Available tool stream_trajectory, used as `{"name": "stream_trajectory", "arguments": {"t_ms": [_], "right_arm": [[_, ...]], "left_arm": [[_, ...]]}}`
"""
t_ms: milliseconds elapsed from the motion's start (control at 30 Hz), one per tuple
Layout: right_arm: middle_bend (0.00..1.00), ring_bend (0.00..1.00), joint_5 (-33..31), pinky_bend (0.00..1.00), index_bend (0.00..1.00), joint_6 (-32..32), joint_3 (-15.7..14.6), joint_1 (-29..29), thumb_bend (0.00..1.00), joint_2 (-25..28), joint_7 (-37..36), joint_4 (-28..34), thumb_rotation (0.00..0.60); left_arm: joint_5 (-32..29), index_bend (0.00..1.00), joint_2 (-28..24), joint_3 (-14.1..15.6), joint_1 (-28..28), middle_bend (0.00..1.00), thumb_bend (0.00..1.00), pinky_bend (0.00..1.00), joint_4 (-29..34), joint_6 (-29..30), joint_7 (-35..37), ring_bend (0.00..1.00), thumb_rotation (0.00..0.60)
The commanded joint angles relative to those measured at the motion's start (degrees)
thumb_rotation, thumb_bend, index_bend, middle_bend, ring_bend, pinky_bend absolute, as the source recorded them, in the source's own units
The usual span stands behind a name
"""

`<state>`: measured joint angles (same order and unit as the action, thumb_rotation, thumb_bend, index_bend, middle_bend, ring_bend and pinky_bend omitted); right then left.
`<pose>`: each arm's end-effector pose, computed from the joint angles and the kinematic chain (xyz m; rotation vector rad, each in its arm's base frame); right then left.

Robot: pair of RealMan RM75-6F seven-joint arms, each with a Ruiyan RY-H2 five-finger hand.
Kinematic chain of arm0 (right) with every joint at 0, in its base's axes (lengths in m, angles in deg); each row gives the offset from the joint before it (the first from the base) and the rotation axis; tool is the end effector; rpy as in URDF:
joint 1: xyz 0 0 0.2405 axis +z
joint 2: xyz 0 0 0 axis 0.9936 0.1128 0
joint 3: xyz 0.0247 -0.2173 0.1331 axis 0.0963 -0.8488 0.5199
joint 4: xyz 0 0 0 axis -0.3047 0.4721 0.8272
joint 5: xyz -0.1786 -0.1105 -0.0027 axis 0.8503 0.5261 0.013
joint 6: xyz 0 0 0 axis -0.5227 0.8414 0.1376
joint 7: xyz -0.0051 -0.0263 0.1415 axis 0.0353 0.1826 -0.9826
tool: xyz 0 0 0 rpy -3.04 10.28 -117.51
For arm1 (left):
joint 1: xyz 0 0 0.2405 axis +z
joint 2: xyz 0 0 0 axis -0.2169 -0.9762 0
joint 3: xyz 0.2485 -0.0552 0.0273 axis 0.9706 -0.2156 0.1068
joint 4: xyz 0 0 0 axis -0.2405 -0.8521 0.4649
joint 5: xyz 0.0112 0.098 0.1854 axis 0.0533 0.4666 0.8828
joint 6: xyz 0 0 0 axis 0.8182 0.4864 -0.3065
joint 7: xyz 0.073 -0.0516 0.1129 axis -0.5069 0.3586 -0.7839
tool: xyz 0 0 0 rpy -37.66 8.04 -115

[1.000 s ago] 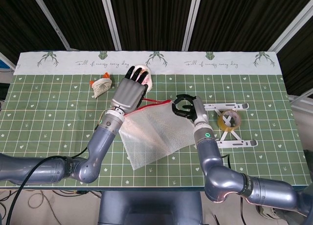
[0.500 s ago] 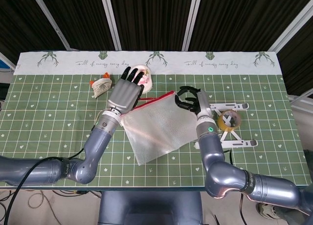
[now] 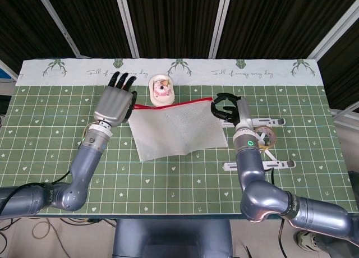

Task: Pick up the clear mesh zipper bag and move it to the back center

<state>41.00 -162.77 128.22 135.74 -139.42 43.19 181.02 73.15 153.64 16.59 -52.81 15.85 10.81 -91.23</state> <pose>-0.0347 -0.3811 0.1121 0.5871 -2.0196 1.3338 -0.0441 0.3952 0.0973 -1.7244 -0.6137 -0.7969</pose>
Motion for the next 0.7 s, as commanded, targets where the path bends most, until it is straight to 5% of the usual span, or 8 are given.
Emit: {"name": "stream_trajectory", "arguments": {"t_ms": [33,700], "right_arm": [[0.27,0.07,0.06,0.24,0.66,0.23,-0.28,-0.32,0.55,0.33,0.05,-0.29,0.600],[0.27,0.07,0.30,0.24,0.66,1.98,-1.24,-3.51,0.55,3.38,-0.65,-1.68,0.600]], "left_arm": [[1.17,0.58,-2.44,0.46,1.60,0.11,0.43,0.00,0.73,-0.21,1.31,0.00,0.600],[4.90,0.58,-8.83,0.96,5.67,0.11,0.43,0.00,0.72,-2.39,4.27,0.00,0.600]]}}
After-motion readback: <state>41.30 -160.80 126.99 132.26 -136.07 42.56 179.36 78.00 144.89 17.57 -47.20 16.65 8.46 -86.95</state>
